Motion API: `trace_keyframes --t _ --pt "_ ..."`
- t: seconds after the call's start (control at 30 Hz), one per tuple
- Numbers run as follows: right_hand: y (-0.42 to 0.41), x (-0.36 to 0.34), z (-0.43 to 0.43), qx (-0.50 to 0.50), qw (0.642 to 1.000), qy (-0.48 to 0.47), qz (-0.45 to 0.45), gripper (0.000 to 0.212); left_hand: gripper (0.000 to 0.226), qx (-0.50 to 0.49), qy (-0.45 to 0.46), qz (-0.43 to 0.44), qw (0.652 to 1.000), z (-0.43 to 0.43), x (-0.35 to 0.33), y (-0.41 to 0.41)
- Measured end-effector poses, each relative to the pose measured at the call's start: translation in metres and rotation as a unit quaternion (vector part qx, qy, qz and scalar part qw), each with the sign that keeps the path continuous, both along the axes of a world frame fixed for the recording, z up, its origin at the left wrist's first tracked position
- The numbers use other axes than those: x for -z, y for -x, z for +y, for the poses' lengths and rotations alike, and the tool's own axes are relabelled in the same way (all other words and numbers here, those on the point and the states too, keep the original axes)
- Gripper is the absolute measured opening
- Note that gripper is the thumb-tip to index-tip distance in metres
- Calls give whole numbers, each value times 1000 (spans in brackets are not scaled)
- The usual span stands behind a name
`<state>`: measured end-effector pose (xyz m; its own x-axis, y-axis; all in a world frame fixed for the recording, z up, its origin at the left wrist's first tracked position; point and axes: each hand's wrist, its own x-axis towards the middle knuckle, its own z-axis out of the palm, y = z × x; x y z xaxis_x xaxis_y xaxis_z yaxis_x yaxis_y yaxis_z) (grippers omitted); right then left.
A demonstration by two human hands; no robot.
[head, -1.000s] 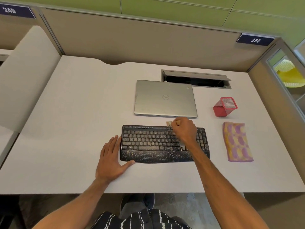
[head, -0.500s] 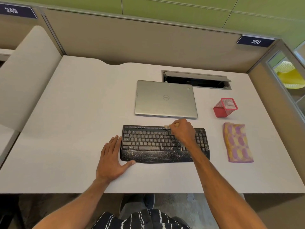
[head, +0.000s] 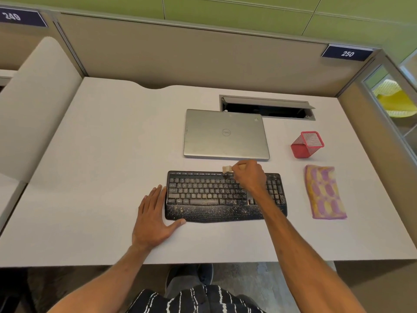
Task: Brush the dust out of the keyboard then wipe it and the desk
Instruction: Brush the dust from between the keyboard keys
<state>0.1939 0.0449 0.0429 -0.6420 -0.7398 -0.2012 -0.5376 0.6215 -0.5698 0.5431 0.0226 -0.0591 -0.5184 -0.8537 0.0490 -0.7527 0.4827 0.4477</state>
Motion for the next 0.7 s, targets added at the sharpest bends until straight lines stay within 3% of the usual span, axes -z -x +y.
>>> trace_keyframes --t 0.1,0.3,0.47,0.7 --pt "-4 4 -3 -17 999 -16 -33 20 121 -3 0 -1 1000 0 0 0" --pt "-10 0 -6 42 997 -13 65 20 121 -4 2 3 1000 0 0 0" --pt "-18 4 -18 -34 997 -33 -53 23 121 -4 2 -1 1000 0 -1 1" --pt "-10 2 -8 48 996 -35 66 19 122 -1 -2 -4 1000 0 -1 0"
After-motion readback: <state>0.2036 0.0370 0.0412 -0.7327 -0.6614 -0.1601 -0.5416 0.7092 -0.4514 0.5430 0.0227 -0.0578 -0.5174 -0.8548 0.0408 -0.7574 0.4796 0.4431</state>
